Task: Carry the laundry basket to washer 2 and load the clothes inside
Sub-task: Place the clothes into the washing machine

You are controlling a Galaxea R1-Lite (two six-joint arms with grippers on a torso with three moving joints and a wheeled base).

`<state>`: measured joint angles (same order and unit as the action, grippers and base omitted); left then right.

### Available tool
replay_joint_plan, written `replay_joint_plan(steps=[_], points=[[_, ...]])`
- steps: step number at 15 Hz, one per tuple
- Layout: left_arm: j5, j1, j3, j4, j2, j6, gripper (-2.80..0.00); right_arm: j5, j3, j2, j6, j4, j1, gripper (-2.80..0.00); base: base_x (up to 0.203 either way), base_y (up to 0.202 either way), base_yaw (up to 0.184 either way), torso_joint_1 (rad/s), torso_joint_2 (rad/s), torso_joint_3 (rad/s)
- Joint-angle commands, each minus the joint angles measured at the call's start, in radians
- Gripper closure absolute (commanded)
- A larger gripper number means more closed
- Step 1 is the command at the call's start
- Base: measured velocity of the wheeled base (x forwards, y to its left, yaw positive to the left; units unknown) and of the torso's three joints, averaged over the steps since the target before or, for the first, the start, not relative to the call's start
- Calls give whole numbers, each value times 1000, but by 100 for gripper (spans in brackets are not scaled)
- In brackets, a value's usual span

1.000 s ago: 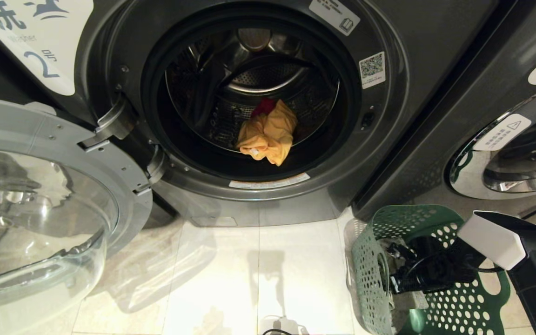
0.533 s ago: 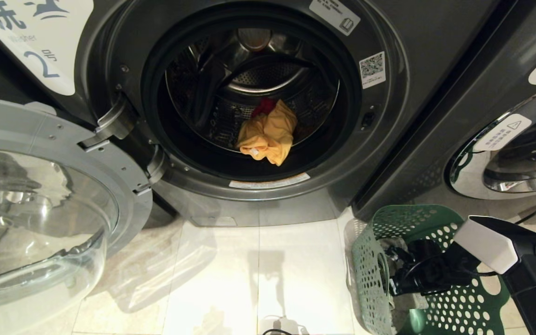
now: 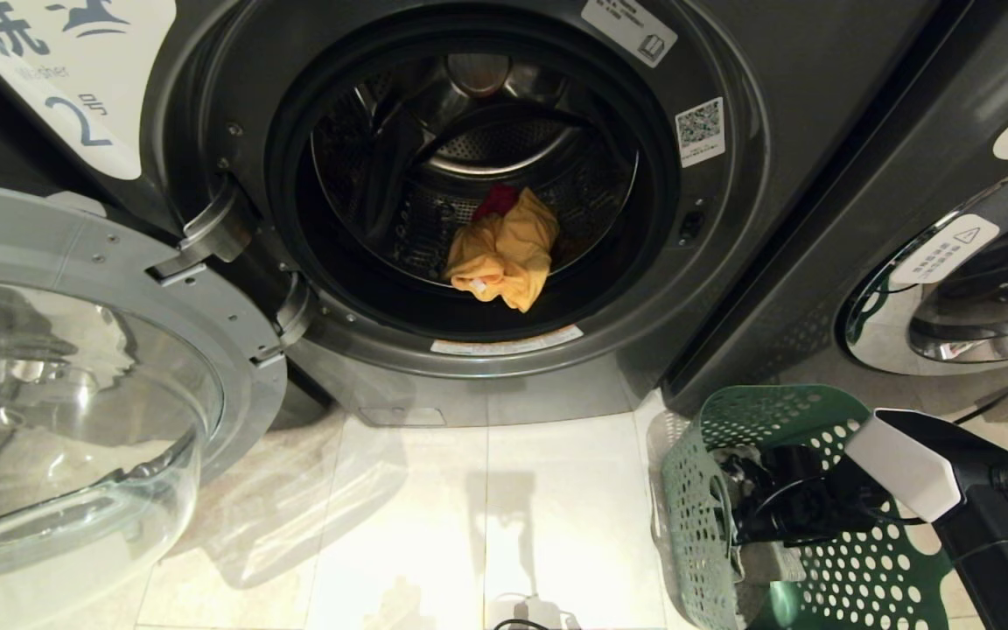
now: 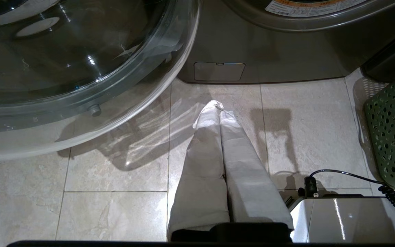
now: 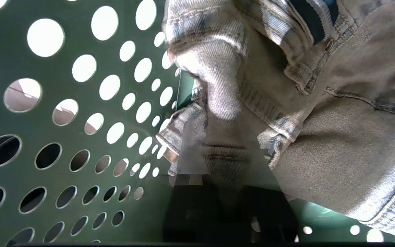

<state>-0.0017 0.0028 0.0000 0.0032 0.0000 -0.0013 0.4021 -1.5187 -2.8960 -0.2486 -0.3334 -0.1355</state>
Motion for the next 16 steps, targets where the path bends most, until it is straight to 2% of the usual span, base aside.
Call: replay_joint_plan(steps=[1,4,7,10,12,14,16], points=[[0,0,0,0,2,0,0,3,0,-3,-1,8,1,0,0,0,0,0,0,0],[0,0,0,0,2,0,0,1,47,74,-1,54,-10,0,0,0,0,0,0,0],[0,0,0,0,2,0,0,-2,141,276,-2,176,-52,0,0,0,0,0,0,0],[0,0,0,0,2,0,0,24,249,564,-3,350,-93,0,0,0,0,0,0,0],[0,0,0,0,2,0,0,58,346,776,-10,407,-100,0,0,0,0,0,0,0],[0,0,0,0,2,0,0,95,434,983,-22,437,-87,0,0,0,0,0,0,0],[0,0,0,0,2,0,0,127,514,1181,-29,457,-36,0,0,0,0,0,0,0]])
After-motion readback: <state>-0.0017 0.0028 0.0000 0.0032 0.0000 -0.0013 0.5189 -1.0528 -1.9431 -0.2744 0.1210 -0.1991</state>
